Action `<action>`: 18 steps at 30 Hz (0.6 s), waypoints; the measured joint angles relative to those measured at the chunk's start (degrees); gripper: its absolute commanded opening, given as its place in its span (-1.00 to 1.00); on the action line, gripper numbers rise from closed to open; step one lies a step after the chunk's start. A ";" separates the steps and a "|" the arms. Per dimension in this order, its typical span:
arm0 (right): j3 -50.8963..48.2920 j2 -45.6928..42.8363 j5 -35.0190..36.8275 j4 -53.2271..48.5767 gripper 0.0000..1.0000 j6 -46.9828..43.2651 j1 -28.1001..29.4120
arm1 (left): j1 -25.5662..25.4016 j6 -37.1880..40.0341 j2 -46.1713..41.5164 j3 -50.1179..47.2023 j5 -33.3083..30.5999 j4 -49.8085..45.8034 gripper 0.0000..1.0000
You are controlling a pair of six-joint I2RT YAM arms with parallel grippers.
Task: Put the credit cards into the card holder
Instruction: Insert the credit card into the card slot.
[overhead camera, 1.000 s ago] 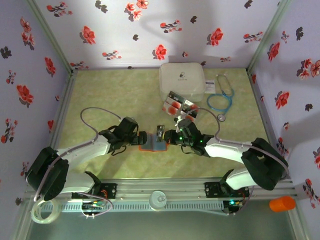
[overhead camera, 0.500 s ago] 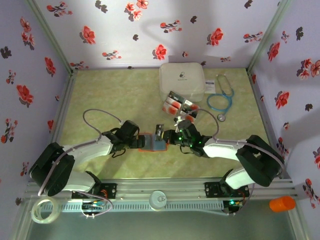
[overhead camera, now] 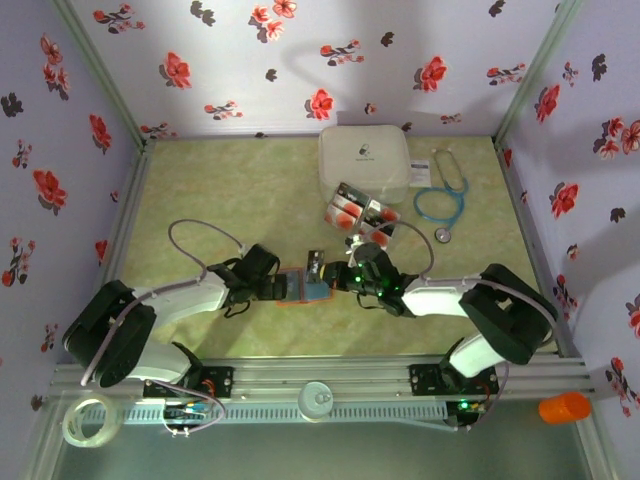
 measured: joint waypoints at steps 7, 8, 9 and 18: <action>0.00 2.51 -0.79 2.01 -1.00 0.39 0.42 | -0.24 0.00 0.02 -0.11 -0.39 0.17 1.00; 0.00 2.62 -0.81 2.40 -1.00 0.39 0.42 | -0.28 0.00 0.02 -0.11 -0.39 0.20 1.00; 0.00 2.73 -0.81 2.86 -1.00 0.42 0.42 | -0.31 -0.02 0.02 -0.11 -0.42 0.22 1.00; 0.00 4.07 -1.07 4.33 -1.00 1.05 0.83 | -0.42 -0.02 0.17 -0.17 -0.72 0.42 0.99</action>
